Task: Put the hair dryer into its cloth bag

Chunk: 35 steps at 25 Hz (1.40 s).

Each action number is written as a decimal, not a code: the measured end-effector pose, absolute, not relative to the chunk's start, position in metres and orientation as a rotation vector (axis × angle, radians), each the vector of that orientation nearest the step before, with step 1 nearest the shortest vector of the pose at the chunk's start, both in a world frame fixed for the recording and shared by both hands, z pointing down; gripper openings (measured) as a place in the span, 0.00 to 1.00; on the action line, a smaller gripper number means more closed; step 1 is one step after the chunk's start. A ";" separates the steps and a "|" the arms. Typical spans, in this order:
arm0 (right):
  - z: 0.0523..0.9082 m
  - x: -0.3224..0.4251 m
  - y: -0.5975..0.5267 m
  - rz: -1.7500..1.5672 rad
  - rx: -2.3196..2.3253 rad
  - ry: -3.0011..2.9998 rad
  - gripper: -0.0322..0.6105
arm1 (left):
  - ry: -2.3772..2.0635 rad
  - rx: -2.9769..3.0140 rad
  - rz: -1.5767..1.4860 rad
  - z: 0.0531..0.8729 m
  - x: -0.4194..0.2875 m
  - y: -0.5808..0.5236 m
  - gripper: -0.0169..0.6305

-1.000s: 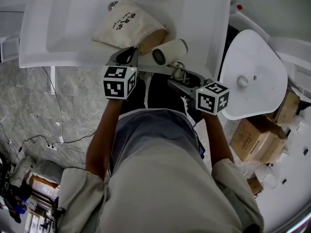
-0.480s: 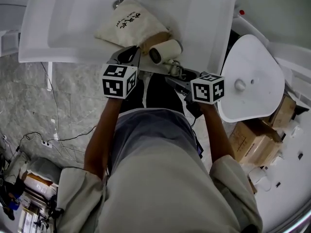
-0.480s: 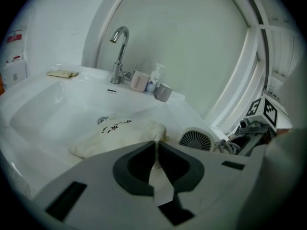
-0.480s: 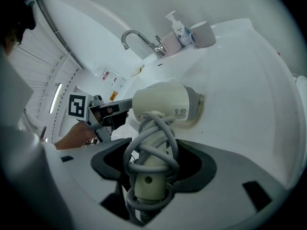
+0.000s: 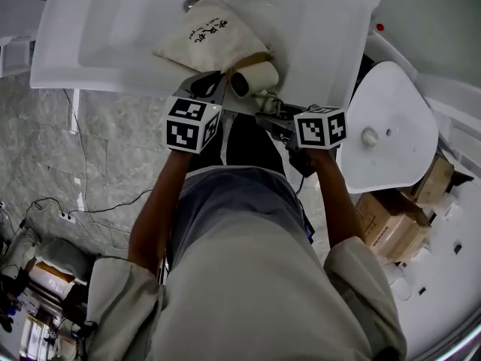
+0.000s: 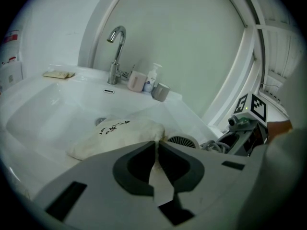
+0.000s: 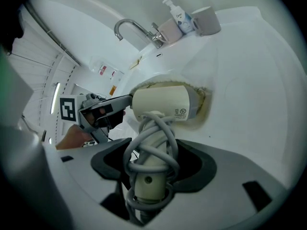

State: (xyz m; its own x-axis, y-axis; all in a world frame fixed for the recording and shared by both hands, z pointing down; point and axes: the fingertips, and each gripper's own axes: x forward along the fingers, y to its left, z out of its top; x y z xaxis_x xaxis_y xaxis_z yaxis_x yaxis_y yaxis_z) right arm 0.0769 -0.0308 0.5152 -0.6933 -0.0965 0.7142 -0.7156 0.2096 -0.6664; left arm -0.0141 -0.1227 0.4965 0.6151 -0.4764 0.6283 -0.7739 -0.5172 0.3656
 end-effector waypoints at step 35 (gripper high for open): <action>0.527 0.048 -0.078 1.371 0.589 -1.898 0.49 | -0.908 2.207 0.537 0.487 -0.013 -0.126 0.07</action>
State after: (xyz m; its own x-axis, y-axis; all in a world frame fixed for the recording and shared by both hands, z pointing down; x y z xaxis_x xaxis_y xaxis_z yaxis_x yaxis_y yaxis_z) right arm 0.0477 -0.0779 0.5268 -0.6430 0.0427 0.7647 -0.7125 0.3329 -0.6177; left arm -0.0127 -0.1259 0.4867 0.6712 -0.4512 0.5881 -0.7327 -0.5239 0.4343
